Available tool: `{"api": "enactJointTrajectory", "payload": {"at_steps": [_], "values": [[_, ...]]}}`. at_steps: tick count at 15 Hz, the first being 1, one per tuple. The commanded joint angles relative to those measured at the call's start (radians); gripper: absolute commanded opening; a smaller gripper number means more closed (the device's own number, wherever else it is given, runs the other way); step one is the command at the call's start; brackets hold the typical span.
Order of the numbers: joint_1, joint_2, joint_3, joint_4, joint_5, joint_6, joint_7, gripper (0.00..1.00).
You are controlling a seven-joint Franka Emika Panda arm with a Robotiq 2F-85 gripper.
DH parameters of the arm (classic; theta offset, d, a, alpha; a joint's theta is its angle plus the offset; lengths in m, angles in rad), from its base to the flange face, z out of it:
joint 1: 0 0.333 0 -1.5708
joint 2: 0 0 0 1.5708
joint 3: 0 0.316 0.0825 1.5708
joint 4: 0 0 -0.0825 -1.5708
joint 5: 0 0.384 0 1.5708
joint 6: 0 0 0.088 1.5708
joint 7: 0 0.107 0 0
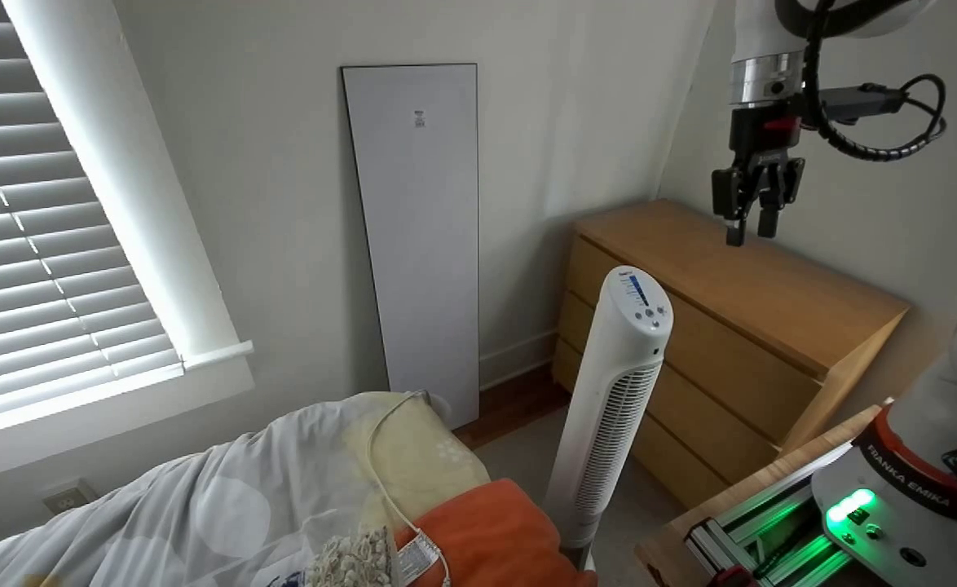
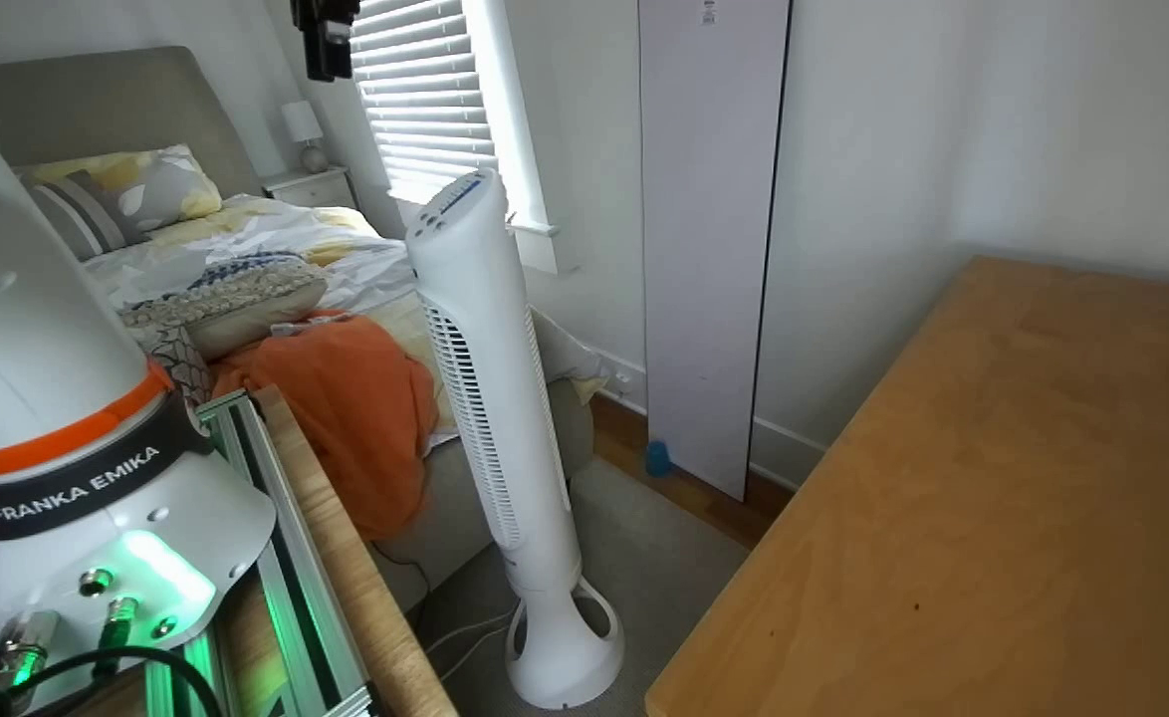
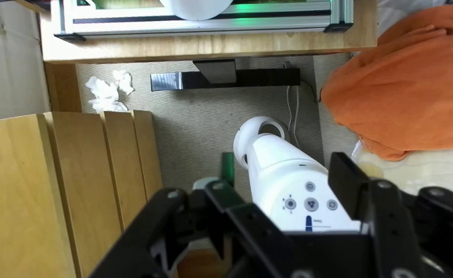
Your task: Press a button on the white fan
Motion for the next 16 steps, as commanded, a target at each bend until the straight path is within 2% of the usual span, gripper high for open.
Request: {"api": "enactJointTrajectory", "payload": {"at_steps": [1,4,6,12,13,16], "values": [[0.023,-0.029,0.025,-0.09,0.049,0.118,0.019,0.35],[0.043,-0.015,0.055,-0.135,0.07,0.226,0.034,0.11],[0.059,0.003,0.076,-0.158,0.075,0.302,0.038,0.0],[0.076,0.102,0.126,-0.195,0.04,0.529,0.068,0.0],[0.081,0.064,0.106,-0.185,0.044,0.48,0.061,0.01],[0.083,0.105,0.109,-0.187,0.04,0.517,0.061,0.01]]}}
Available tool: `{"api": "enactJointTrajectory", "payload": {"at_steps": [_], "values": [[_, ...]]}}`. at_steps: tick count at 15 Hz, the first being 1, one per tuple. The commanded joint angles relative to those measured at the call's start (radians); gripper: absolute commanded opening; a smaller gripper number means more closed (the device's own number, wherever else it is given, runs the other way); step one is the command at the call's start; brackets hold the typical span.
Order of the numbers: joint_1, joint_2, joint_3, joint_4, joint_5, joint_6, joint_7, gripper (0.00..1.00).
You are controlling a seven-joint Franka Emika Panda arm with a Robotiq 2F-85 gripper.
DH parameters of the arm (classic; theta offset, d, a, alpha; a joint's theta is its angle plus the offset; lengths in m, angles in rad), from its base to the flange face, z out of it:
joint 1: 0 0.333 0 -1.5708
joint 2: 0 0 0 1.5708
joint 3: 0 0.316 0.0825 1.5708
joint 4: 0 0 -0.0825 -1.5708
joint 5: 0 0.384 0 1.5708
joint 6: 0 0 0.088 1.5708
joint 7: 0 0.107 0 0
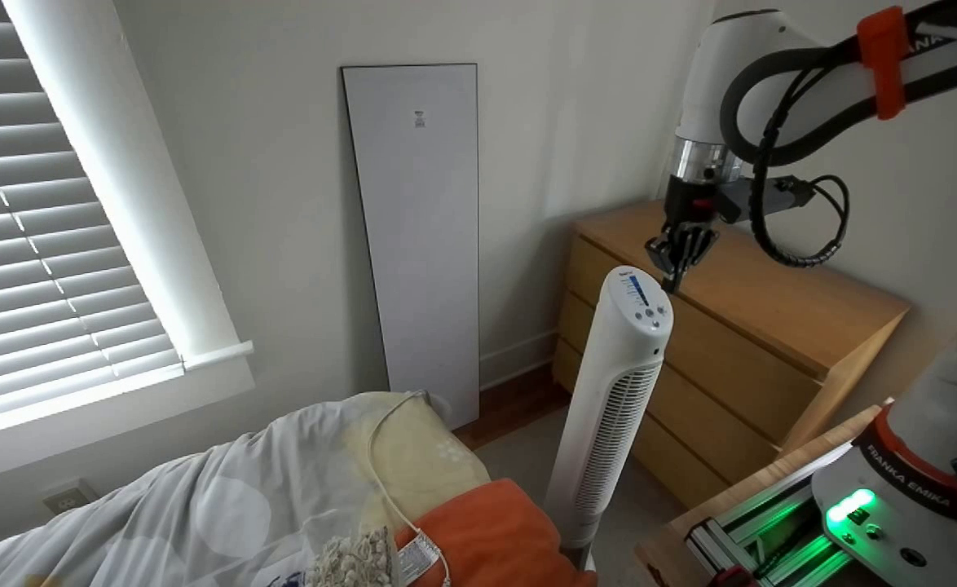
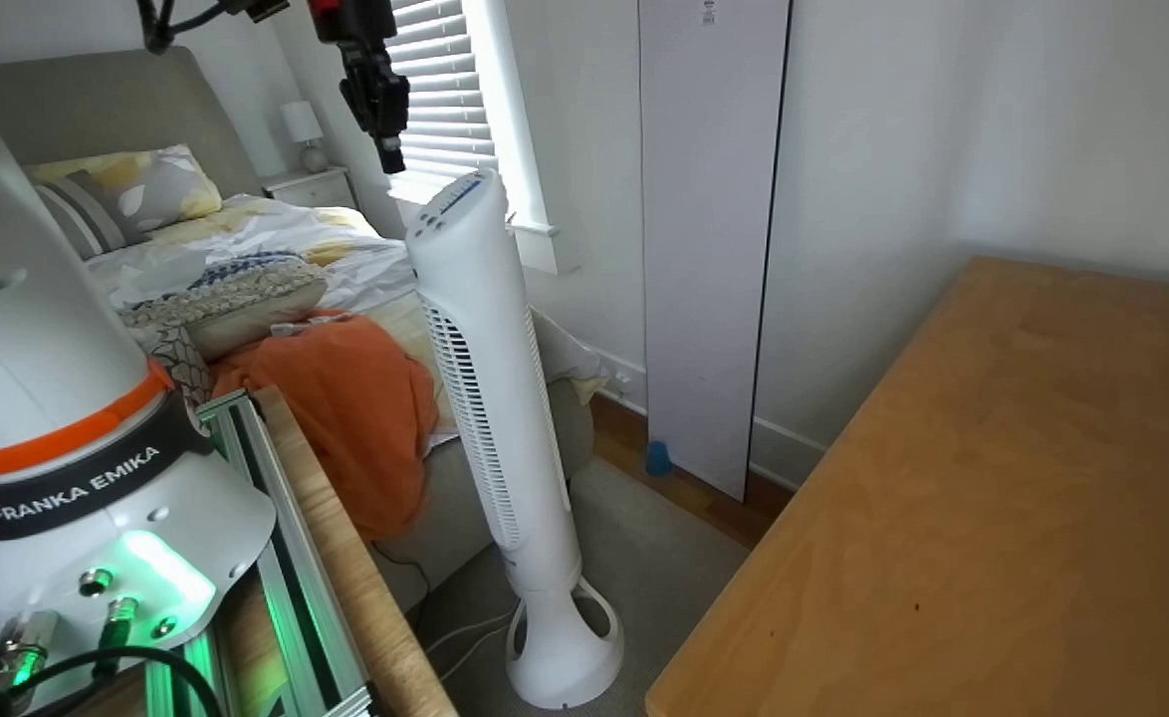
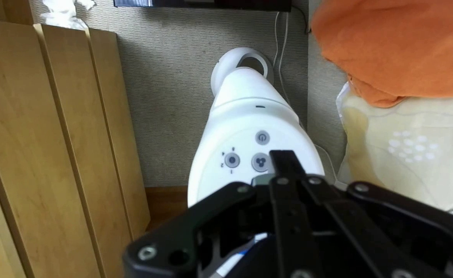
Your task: Press a button on the white fan
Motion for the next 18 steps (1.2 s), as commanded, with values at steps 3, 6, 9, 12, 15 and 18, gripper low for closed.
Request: {"api": "enactJointTrajectory", "payload": {"at_steps": [3,6,9,12,15,18], "values": [[0.016,0.007,-0.016,0.001,-0.01,0.0,0.008,0.0],[0.007,0.048,-0.016,0.001,-0.009,0.023,0.024,0.0],[0.004,0.081,-0.02,0.002,-0.003,0.018,0.036,0.0],[0.004,0.105,-0.021,0.001,-0.009,0.043,0.043,0.0],[0.003,0.129,-0.021,-0.001,-0.012,0.065,0.055,0.0],[-0.003,0.147,-0.021,0.0,-0.021,0.067,0.07,0.0]]}}
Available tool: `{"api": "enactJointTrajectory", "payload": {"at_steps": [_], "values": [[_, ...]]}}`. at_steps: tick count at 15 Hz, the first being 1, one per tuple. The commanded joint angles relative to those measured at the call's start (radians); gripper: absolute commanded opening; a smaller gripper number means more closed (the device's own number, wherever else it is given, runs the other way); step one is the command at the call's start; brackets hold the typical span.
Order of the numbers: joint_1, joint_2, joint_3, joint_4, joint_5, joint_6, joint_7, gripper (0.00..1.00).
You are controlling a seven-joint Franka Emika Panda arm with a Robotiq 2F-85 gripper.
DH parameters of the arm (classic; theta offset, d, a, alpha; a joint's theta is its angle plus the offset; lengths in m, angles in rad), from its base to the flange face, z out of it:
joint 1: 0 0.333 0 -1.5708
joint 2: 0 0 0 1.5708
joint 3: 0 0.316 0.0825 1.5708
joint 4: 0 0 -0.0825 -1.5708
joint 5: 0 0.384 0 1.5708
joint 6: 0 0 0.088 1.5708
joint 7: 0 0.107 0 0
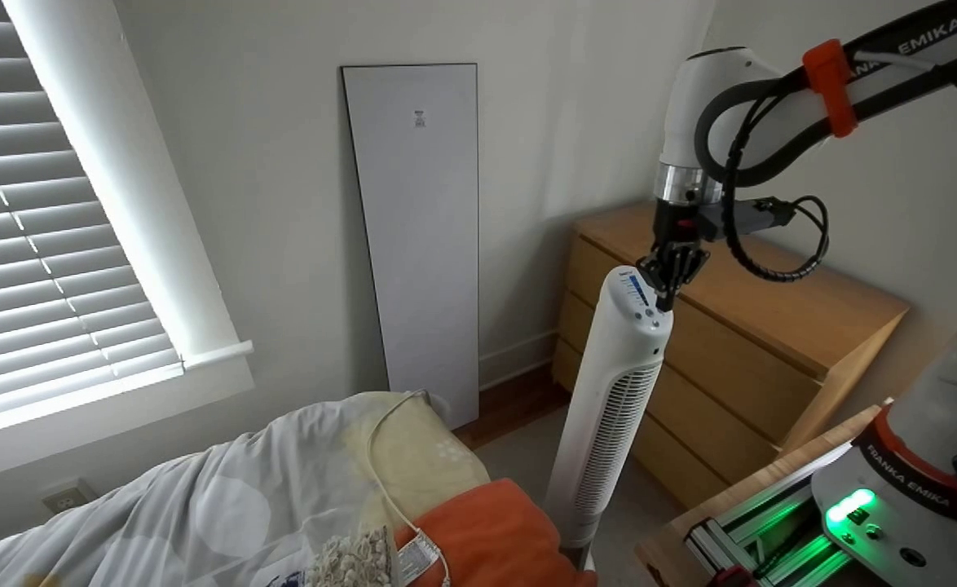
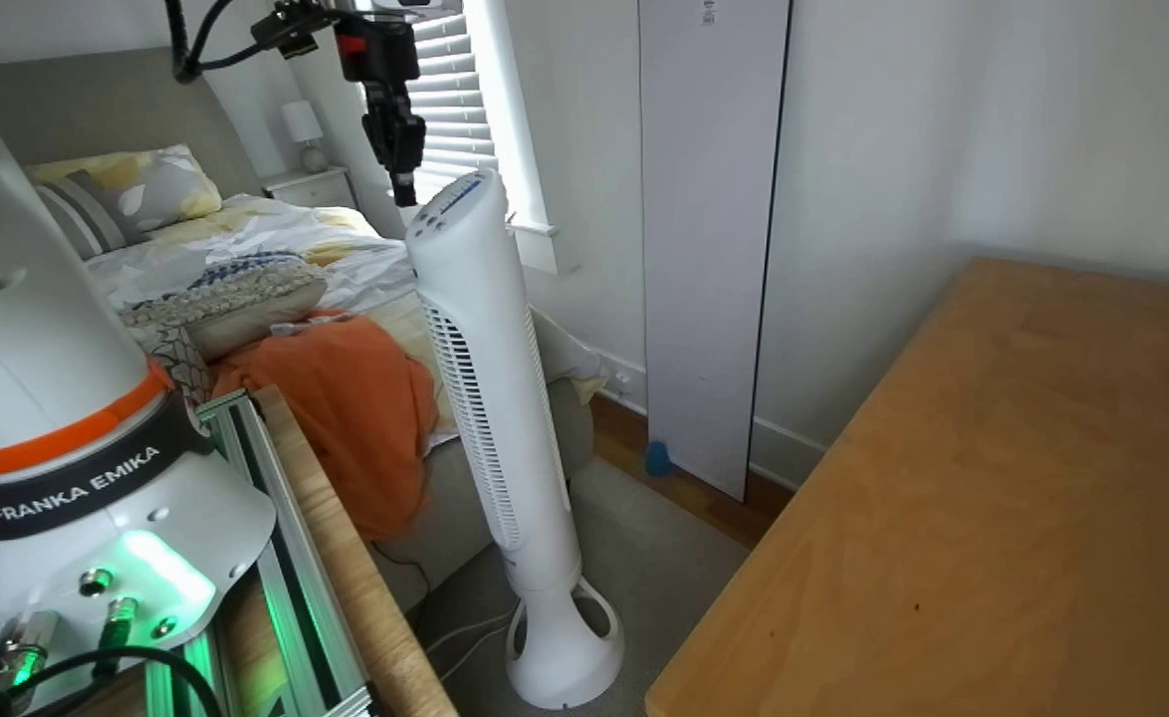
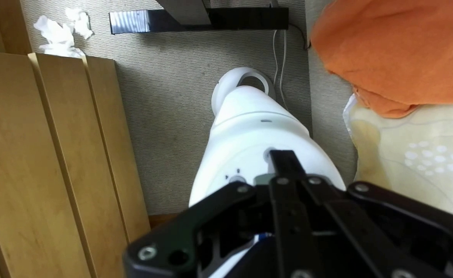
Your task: Press a button on the white fan
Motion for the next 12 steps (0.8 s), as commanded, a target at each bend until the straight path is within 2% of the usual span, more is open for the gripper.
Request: {"api": "enactJointTrajectory", "payload": {"at_steps": [1,12], "values": [[-0.002,0.025,-0.003,-0.003,-0.024,0.019,0.04,0.0],[-0.005,0.068,-0.018,0.001,-0.019,0.055,0.052,0.0]]}}
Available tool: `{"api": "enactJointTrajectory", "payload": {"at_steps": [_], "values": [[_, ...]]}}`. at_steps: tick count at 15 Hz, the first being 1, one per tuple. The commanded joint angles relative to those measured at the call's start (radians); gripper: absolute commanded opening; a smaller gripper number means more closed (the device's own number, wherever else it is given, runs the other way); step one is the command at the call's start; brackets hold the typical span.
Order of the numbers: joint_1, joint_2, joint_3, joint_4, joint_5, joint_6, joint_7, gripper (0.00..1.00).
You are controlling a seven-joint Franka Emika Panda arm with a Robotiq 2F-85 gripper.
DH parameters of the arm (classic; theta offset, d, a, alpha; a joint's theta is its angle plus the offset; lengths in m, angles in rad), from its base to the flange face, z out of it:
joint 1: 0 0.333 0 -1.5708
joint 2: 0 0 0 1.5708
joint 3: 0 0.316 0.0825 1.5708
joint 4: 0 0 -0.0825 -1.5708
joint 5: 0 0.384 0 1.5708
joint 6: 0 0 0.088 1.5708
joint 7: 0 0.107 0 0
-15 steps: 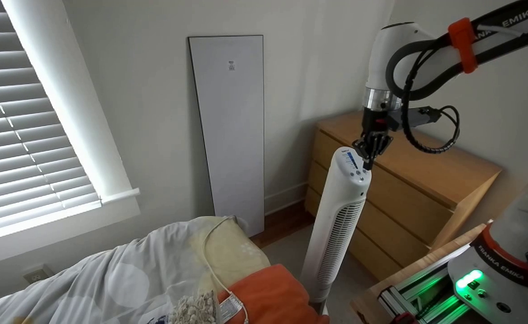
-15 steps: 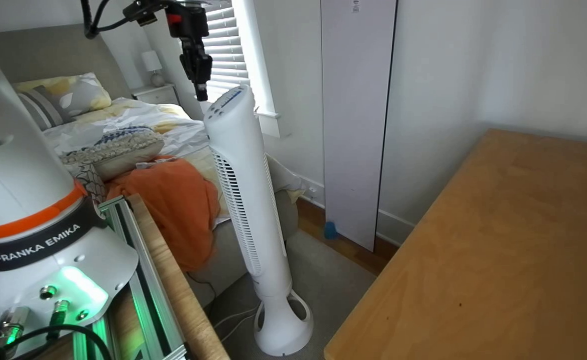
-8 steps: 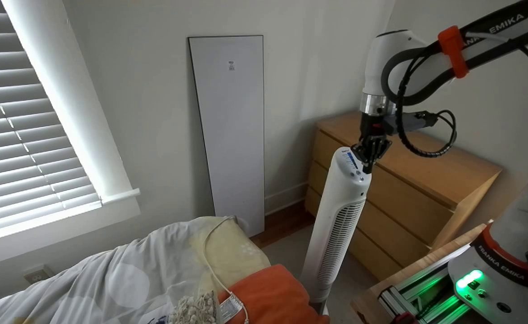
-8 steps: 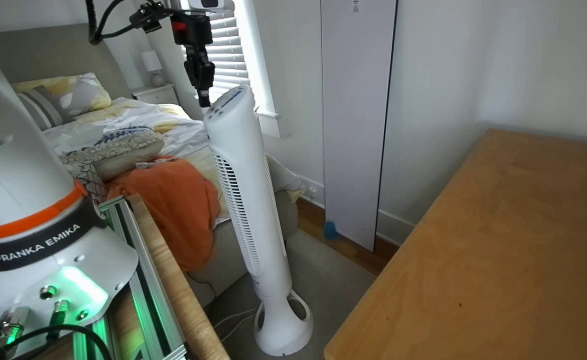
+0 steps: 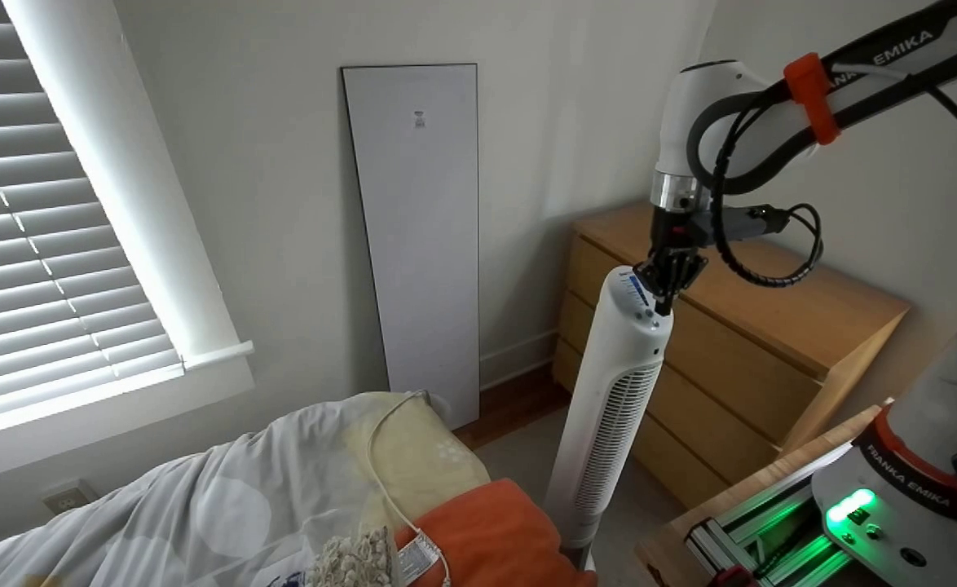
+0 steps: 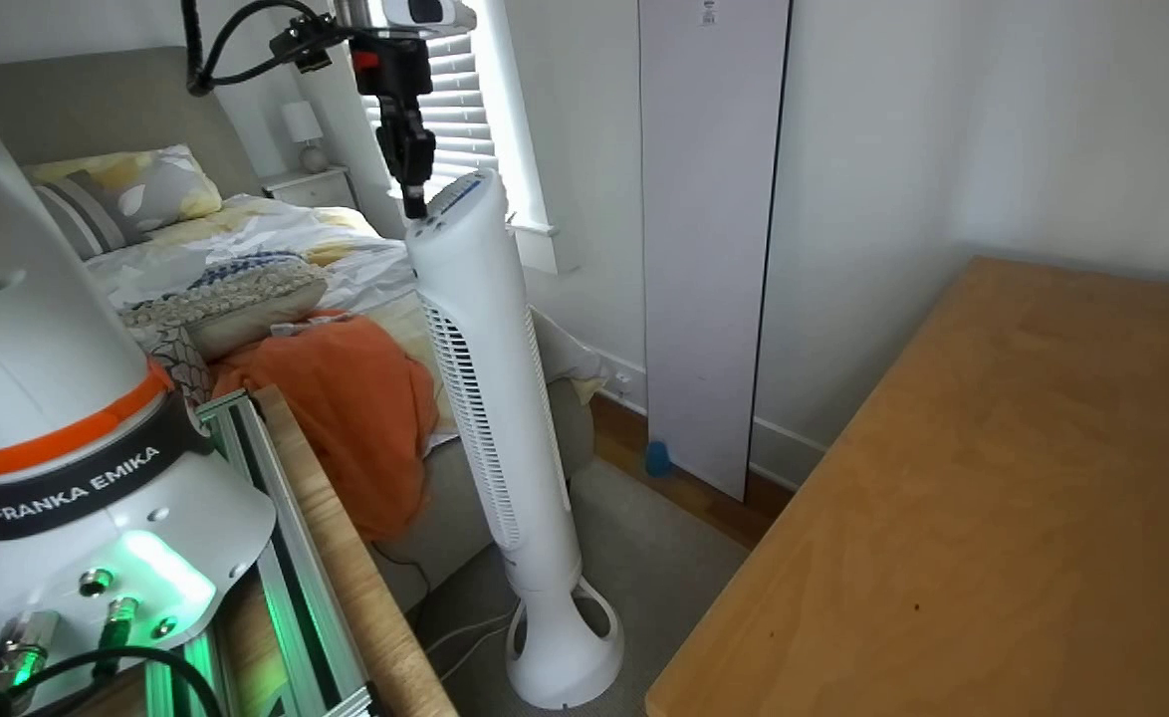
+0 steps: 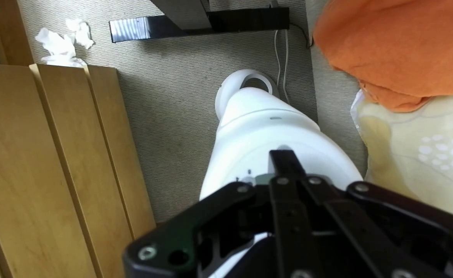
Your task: Press a button on the white fan
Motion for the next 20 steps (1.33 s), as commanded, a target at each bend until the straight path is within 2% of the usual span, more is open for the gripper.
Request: {"api": "enactJointTrajectory", "payload": {"at_steps": [1,20], "values": [[0.005,0.025,-0.004,0.0,-0.007,0.029,0.02,0.0],[-0.003,0.083,-0.009,-0.007,-0.017,0.09,0.026,0.0]]}}
